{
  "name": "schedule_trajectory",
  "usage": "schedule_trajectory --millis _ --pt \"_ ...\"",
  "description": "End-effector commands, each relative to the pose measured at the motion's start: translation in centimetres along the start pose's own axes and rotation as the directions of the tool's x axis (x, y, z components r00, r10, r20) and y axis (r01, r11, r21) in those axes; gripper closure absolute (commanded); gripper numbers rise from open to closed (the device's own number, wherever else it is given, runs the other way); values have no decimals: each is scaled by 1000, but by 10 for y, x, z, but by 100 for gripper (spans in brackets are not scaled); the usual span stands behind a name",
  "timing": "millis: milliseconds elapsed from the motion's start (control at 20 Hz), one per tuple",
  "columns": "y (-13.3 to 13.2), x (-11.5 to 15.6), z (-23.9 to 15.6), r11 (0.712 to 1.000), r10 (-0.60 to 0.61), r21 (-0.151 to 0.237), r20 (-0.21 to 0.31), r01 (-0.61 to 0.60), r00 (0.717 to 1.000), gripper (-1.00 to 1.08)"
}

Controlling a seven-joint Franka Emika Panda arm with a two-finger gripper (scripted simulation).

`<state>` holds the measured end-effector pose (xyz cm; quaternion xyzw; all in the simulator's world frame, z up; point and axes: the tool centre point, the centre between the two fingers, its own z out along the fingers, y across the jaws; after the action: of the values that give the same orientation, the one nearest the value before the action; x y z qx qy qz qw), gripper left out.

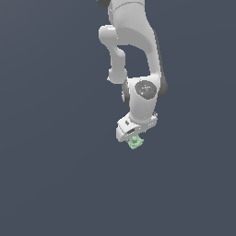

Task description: Pick up the object and move it to a goal position.

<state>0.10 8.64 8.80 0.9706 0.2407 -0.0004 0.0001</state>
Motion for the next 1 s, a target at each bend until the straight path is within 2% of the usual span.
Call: schedule_trajectory --millis 0,400,650,700,950 --pt "0 0 5 1000 0 0 0 0 1000 -92" --pt "-1 -1 42 1000 -5 0 -1 5 1000 -92" --pt "-1 1 49 1000 -6 0 -1 6 1000 -92" --pt "-1 1 49 1000 -6 0 -1 6 1000 108" --pt "-1 1 49 1000 -6 0 -1 6 1000 108"
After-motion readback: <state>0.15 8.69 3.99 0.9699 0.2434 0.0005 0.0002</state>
